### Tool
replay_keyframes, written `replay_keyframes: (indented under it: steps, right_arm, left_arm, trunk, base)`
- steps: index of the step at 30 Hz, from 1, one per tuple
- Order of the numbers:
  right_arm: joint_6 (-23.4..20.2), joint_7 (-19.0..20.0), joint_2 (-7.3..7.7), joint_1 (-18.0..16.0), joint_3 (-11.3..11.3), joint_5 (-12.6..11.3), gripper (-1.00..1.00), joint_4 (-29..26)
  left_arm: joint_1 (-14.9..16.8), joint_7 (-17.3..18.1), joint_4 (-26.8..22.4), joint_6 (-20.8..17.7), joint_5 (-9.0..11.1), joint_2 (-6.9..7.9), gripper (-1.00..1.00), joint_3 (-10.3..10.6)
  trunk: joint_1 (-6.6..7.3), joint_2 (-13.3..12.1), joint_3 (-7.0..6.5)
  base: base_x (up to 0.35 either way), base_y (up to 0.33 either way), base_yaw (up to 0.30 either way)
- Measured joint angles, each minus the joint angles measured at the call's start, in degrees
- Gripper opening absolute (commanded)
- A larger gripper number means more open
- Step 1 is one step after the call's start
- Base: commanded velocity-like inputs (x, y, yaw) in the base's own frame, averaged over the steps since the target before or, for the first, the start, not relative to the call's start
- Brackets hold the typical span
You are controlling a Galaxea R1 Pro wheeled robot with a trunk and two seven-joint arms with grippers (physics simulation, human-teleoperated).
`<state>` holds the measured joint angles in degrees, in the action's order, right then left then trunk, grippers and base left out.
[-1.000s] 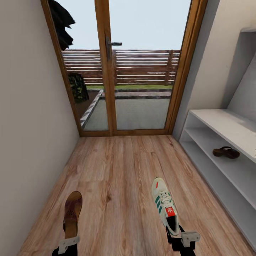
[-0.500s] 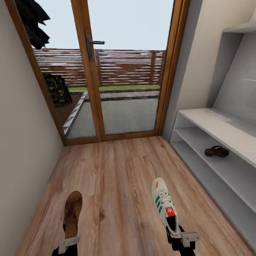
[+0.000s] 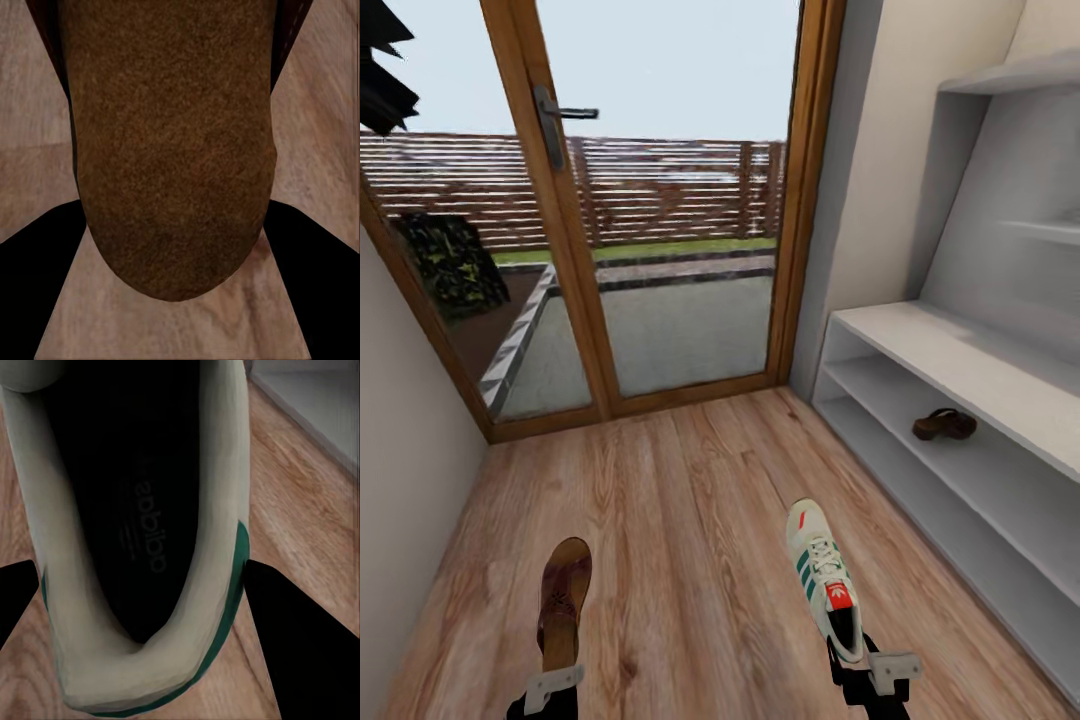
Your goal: Pick up the two gym shoes and the two sandals from the corridor floor and place them onto the hallstand (shoe rack) in the corridor, making sure they are on the rack and not on the floor. Arrange them so the two gym shoes are next to each other and the two sandals are next to each other.
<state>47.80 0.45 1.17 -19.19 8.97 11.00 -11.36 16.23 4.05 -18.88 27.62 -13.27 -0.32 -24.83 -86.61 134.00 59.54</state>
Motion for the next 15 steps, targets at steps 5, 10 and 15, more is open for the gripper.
replay_keyframes:
  steps: [5, 10, 15]
  right_arm:
    - [0.0, 0.0, 0.00, 0.0, 0.0, 0.0, -1.00, 0.0]
    - [0.0, 0.0, 0.00, 0.0, 0.0, 0.0, -1.00, 0.0]
    - [0.0, 0.0, 0.00, 0.0, 0.0, 0.0, -1.00, 0.0]
  left_arm:
    - [0.0, 0.0, 0.0, 0.0, 0.0, 0.00, -1.00, 0.0]
    - [0.0, 0.0, 0.0, 0.0, 0.0, 0.00, -1.00, 0.0]
    - [0.0, 0.0, 0.0, 0.0, 0.0, 0.00, -1.00, 0.0]
  trunk:
    - [-0.02, 0.0, 0.00]
    - [-0.02, 0.0, 0.00]
    - [-0.03, 0.0, 0.00]
  base:
    - [0.108, 0.031, -0.262]
    - [0.022, 0.006, -0.262]
    - [0.002, 0.001, -0.262]
